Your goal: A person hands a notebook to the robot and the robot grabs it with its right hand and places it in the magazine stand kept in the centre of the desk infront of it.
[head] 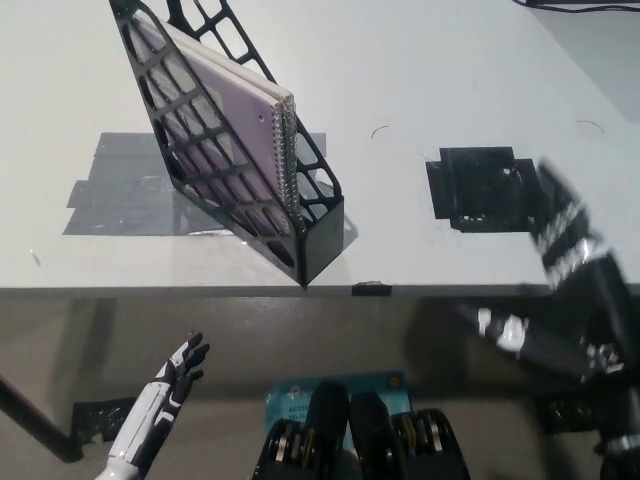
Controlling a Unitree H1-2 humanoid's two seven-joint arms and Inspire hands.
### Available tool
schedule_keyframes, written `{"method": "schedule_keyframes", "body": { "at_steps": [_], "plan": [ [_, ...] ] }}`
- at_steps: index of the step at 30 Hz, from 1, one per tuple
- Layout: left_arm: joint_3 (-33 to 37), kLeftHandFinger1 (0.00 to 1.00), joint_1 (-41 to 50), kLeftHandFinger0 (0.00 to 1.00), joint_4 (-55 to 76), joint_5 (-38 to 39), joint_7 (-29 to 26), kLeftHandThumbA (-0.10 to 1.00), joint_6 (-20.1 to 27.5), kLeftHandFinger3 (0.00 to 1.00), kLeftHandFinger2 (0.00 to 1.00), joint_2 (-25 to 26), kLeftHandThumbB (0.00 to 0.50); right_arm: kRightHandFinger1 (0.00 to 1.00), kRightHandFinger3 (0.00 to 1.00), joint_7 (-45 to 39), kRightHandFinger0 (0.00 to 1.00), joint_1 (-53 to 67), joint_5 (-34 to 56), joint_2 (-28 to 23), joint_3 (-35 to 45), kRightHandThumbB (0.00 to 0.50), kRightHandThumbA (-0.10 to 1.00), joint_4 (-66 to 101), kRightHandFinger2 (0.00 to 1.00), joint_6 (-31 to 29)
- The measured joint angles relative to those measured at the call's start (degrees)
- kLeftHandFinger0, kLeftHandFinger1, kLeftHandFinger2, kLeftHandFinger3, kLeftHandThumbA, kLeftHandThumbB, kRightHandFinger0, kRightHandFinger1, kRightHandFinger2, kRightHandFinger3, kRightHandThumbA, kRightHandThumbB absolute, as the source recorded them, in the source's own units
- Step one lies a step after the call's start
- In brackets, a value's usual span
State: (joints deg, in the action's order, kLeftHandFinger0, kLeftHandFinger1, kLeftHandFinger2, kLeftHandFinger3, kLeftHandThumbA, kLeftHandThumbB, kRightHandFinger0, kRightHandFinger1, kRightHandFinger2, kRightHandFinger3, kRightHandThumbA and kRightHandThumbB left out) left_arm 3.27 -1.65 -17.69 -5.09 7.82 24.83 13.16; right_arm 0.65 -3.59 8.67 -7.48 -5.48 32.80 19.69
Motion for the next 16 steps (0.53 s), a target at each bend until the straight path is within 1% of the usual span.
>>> {"method": "schedule_keyframes", "body": {
  "at_steps": [1,3,5,7,9,11,14,15,16],
  "plan": [
    [0.00,1.00,0.02,0.98,0.00,0.04,0.00,1.00,0.00,1.00,1.00,-0.08,0.500,1.00,1.00,-0.29,1.00,1.76,0.00,-0.32,0.25,0.194,0.96,-2.50,1.00,-0.90],
    [0.00,1.00,0.08,1.00,0.00,0.10,0.00,1.00,0.00,1.00,1.00,-0.18,0.500,1.00,1.00,-0.73,1.00,3.79,0.02,-0.55,0.56,0.167,0.95,-5.20,1.00,-1.91],
    [0.00,1.00,0.34,1.00,-0.02,0.25,0.01,1.00,0.00,1.00,1.00,-0.25,0.500,1.00,1.00,-1.23,1.00,6.47,0.10,-0.67,1.08,0.177,0.93,-8.66,1.00,-3.35],
    [-0.06,1.00,0.52,0.99,-0.35,0.44,0.00,1.00,0.00,1.00,1.00,-0.26,0.500,1.00,1.00,-1.67,1.00,8.83,0.14,-0.68,1.44,0.163,0.92,-11.61,1.00,-5.02],
    [-0.17,1.00,0.53,1.00,-0.71,0.64,0.00,1.00,0.00,1.00,1.00,-0.28,0.500,1.00,1.00,-2.25,1.00,10.03,0.18,-0.68,1.59,0.163,0.91,-13.75,1.00,-6.59],
    [-0.38,1.00,0.53,1.00,-1.02,0.91,0.00,1.00,0.00,1.00,1.00,-0.34,0.500,1.00,1.00,-2.86,1.00,10.41,0.22,-0.67,1.58,0.165,0.91,-15.59,1.00,-7.86],
    [-0.49,1.00,0.68,1.00,-1.16,1.34,0.00,1.00,0.00,1.00,1.00,-0.40,0.500,1.00,1.00,-3.60,1.00,10.42,0.22,-0.58,1.45,0.150,0.92,-17.28,1.00,-9.01],
    [-0.54,1.00,0.82,1.00,-1.17,1.52,0.00,1.00,0.00,1.00,1.00,-0.42,0.500,1.00,1.00,-3.82,1.00,10.38,0.18,-0.52,1.34,0.164,0.93,-18.18,1.00,-9.29],
    [-0.61,1.00,0.92,1.00,-1.17,1.66,0.00,1.00,0.00,1.00,1.00,-0.44,0.500,1.00,1.00,-3.99,1.00,10.34,0.15,-0.49,1.25,0.164,0.93,-18.71,1.00,-9.43]
  ]
}}
